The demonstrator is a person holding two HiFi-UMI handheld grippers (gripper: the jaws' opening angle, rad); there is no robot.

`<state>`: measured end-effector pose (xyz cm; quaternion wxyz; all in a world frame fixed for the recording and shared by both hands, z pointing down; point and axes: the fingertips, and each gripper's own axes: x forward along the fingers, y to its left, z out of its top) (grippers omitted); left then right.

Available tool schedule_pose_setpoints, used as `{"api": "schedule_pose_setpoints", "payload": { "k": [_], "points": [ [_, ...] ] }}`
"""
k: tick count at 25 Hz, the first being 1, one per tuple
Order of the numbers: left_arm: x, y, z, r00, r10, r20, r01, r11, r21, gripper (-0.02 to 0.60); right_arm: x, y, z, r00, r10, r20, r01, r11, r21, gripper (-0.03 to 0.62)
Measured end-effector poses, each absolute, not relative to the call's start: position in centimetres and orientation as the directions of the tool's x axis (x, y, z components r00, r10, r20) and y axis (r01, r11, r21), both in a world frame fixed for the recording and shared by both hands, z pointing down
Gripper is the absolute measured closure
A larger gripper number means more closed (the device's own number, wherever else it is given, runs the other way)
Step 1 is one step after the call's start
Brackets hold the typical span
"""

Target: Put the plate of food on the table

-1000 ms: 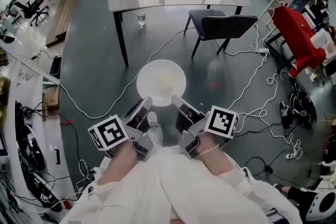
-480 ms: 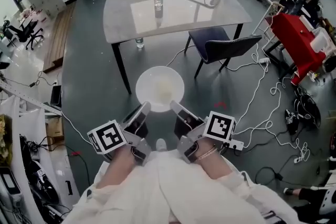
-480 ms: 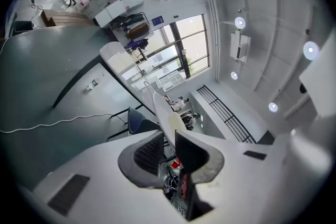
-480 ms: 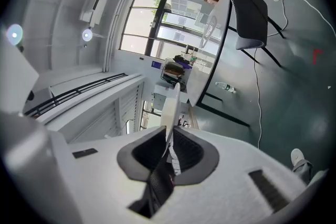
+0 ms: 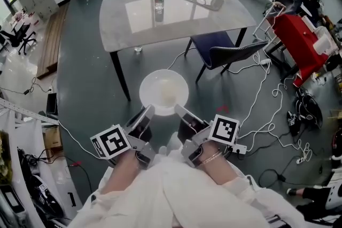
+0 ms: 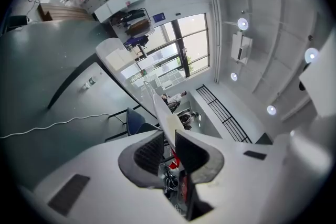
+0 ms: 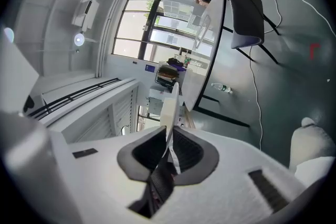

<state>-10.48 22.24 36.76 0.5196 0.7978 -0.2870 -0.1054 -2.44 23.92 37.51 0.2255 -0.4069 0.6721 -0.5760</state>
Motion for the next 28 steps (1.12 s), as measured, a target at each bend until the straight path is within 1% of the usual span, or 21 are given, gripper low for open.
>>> {"api": "schedule_pose_setpoints", "payload": {
  "k": [7, 12, 15, 18, 23, 28],
  "points": [
    [-9.8, 18.1, 37.5, 0.808, -0.575, 0.126, -0.335, -0.274, 0.901, 0.517, -1.7, 19.7, 38.5, -0.575, -0.798, 0.180, -0.262, -0.029, -0.965, 0.579],
    [-9.6, 13.3, 37.7, 0.789, -0.597, 0.143, -0.368, -0.273, 0.889, 0.517, -1.3, 14.7, 38.5, -0.595, -0.785, 0.176, -0.269, -0.012, -0.963, 0.579],
    [-8.2, 8.9, 37.0, 0.787, -0.603, 0.130, -0.360, -0.277, 0.891, 0.517, 0.1, 10.2, 38.2, -0.597, -0.780, 0.186, -0.264, -0.028, -0.964, 0.579],
    [-6.8, 4.6, 36.3, 0.777, -0.618, 0.116, -0.344, -0.263, 0.901, 0.517, 1.3, 5.4, 37.1, -0.622, -0.763, 0.174, -0.265, -0.005, -0.964, 0.579],
    [-6.8, 2.4, 36.1, 0.749, -0.655, 0.100, -0.367, -0.284, 0.886, 0.517, 1.7, 3.0, 36.8, -0.647, -0.744, 0.169, -0.313, 0.057, -0.948, 0.579],
    [-4.4, -5.4, 35.3, 0.739, -0.665, 0.111, -0.374, -0.268, 0.888, 0.517, 4.0, -5.1, 35.8, -0.664, -0.731, 0.160, -0.302, 0.066, -0.951, 0.579]
  ]
}}
